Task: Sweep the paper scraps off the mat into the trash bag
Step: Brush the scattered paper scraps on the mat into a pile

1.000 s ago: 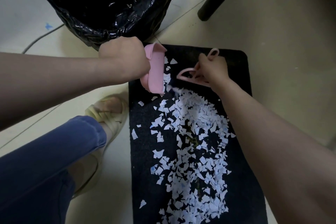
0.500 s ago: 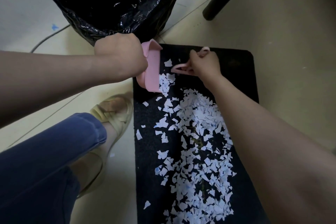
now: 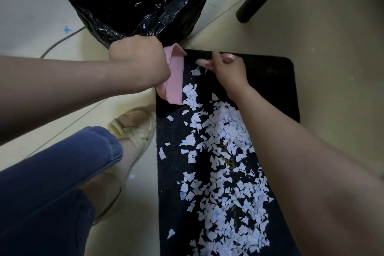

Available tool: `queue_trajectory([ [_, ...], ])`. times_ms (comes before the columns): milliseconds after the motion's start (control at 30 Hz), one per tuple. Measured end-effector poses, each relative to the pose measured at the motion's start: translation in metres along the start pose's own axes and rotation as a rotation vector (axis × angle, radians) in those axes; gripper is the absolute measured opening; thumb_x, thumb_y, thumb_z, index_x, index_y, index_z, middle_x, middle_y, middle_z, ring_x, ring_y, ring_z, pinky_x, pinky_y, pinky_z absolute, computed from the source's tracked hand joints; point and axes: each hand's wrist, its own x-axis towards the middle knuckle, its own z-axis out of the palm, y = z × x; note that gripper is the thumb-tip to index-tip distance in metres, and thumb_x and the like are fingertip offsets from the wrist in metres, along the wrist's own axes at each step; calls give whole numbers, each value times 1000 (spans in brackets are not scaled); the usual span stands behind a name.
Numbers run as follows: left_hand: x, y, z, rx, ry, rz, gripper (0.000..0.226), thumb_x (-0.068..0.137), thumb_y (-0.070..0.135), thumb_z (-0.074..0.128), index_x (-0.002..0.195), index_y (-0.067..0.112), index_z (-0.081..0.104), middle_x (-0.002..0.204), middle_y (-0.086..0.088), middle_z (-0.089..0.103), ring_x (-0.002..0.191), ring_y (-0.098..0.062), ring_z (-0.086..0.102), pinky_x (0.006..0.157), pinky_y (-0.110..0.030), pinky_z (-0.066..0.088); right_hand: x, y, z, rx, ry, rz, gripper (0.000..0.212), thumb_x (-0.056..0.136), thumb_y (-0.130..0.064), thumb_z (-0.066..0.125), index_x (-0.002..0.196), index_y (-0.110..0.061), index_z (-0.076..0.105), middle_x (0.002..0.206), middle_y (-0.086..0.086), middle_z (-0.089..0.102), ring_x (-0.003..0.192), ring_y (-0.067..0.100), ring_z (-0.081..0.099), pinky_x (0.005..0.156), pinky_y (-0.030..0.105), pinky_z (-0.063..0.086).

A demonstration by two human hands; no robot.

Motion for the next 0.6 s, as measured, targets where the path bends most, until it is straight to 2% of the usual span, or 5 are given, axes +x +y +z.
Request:
queue_trajectory([
  [100, 0, 3, -3, -5, -11, -4, 6, 74, 16, 54, 69, 13, 55, 62, -5, 46, 52, -21, 40, 48, -21, 24, -4, 8, -7, -50, -35, 20, 36, 89, -26, 48, 57, -9, 43, 72, 16, 70, 68, 27, 70, 69, 42, 56],
  [200, -2, 7, -6, -13, -7, 13, 7, 75, 16, 54, 68, 13, 53, 61, -5, 45, 52, -20, 39, 50, -23, 28, -6, 6, -22, -166, 96, 1, 42, 78, -38, 48, 53, -4, 54, 61, 15, 66, 65, 36, 67, 67, 51, 58],
  [267, -3, 8, -8, -15, 1, 32, 6, 75, 16, 54, 70, 13, 54, 62, -5, 45, 53, -21, 40, 53, -25, 29, -12, -3, -25, 21, 196, 17, 40, 85, -38, 53, 52, -15, 55, 58, 8, 62, 60, 27, 68, 64, 46, 59],
  [400, -3, 5, -9, 1, 4, 29, 6, 76, 16, 54, 74, 12, 58, 61, -5, 45, 52, -21, 40, 51, -24, 27, -6, -14, -27, 459, 383, 199, 48, 99, -43, 45, 81, -5, 67, 76, 6, 68, 67, 18, 66, 43, 24, 49],
  [600, -2, 3, -9, 23, -3, 22, 6, 76, 16, 54, 76, 13, 59, 61, -5, 42, 67, -27, 47, 61, -29, 34, 4, -24, -14, 868, 290, 424, 67, 92, -70, 29, 79, -17, 68, 101, 5, 63, 85, 21, 60, 51, 21, 45],
])
